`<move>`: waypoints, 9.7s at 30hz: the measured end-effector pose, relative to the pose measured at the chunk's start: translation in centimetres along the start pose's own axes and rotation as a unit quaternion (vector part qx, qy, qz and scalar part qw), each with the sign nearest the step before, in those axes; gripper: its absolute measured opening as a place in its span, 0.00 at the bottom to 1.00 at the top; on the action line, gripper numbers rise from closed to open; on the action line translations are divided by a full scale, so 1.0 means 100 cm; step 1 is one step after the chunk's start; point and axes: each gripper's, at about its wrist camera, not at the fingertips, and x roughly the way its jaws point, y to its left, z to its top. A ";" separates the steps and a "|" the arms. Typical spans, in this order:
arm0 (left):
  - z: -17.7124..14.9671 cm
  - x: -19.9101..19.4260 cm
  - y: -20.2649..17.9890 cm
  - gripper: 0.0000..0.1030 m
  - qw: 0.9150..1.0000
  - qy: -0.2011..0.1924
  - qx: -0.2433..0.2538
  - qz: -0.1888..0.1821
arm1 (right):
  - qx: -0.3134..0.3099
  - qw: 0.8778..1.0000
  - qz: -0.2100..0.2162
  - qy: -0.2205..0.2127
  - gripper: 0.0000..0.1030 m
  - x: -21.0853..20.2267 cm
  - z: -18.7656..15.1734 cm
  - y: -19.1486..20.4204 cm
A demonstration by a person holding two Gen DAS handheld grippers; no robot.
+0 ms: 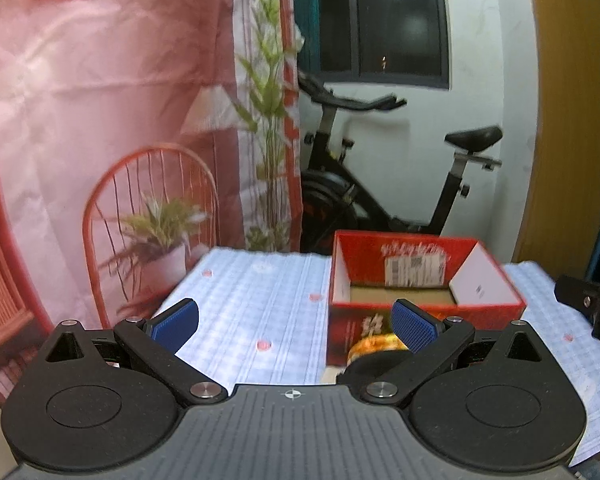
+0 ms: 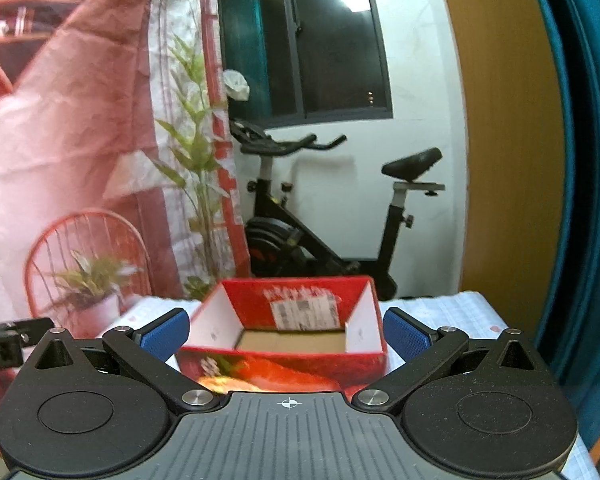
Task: Organize soft objects
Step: 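Reach the right tool to the black eye mask and close on it, then carry the eye mask into the red box and open the right tool, then close the left tool on the orange floral cushion while the right tool grips it too, then lift the cushion with both tools, lower it into the box and open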
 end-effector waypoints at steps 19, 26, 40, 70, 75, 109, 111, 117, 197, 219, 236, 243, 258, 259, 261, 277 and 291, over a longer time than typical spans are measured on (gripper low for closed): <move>-0.065 0.091 0.001 0.91 0.995 0.062 -0.009 -0.080 | 0.042 0.996 0.009 0.082 0.92 0.071 -0.105 -0.020; -0.080 0.108 -0.002 0.83 0.988 0.078 -0.031 -0.127 | 0.087 0.991 0.022 0.102 0.85 0.084 -0.123 -0.038; -0.090 0.120 0.000 0.72 0.976 0.104 -0.077 -0.173 | 0.121 0.987 0.052 0.092 0.58 0.097 -0.131 -0.046; -0.088 0.143 0.007 0.42 0.957 0.105 -0.139 -0.231 | 0.063 0.996 0.035 0.056 0.10 0.090 -0.122 -0.040; -0.083 0.137 0.014 0.16 0.960 0.088 -0.122 -0.235 | 0.059 0.996 0.048 0.043 0.10 0.084 -0.114 -0.038; 0.033 0.214 -0.056 0.11 0.977 -0.007 0.013 -0.214 | -0.024 0.997 0.064 0.028 0.09 0.209 0.004 -0.053; 0.033 0.228 -0.061 0.11 0.976 0.015 0.017 -0.218 | -0.037 0.996 0.061 0.044 0.09 0.224 0.003 -0.055; 0.028 0.277 -0.069 0.11 0.958 0.132 0.019 -0.253 | -0.048 0.989 0.055 0.127 0.09 0.272 -0.005 -0.054; -0.046 0.227 -0.026 0.51 0.927 0.234 -0.099 -0.277 | -0.016 0.975 0.115 0.191 0.51 0.171 -0.079 -0.043; -0.015 0.207 -0.014 0.25 0.936 0.161 -0.109 -0.292 | -0.030 0.984 0.127 0.121 0.16 0.156 -0.036 -0.046; 0.057 0.190 -0.007 0.25 0.941 0.076 -0.105 -0.311 | -0.031 0.984 0.163 0.068 0.15 0.155 0.039 -0.050; 0.082 0.239 -0.024 0.25 0.942 0.092 -0.093 -0.308 | -0.056 0.983 0.153 0.082 0.15 0.199 0.067 -0.055; 0.070 0.352 -0.052 0.25 0.937 0.192 -0.083 -0.280 | -0.106 0.963 0.126 0.211 0.14 0.344 0.033 -0.059; 0.071 0.354 -0.054 0.25 0.938 0.191 -0.081 -0.279 | -0.113 0.963 0.122 0.213 0.14 0.349 0.031 -0.058; 0.073 0.360 -0.060 0.25 0.941 0.183 -0.070 -0.275 | -0.130 0.961 0.116 0.216 0.14 0.360 0.030 -0.056; 0.059 0.363 -0.076 0.31 0.925 0.263 -0.001 -0.273 | -0.175 0.926 0.112 0.314 0.25 0.377 0.015 -0.051; 0.063 0.309 -0.054 0.49 0.940 0.231 0.011 -0.253 | -0.132 0.940 0.115 0.292 0.43 0.320 0.023 -0.055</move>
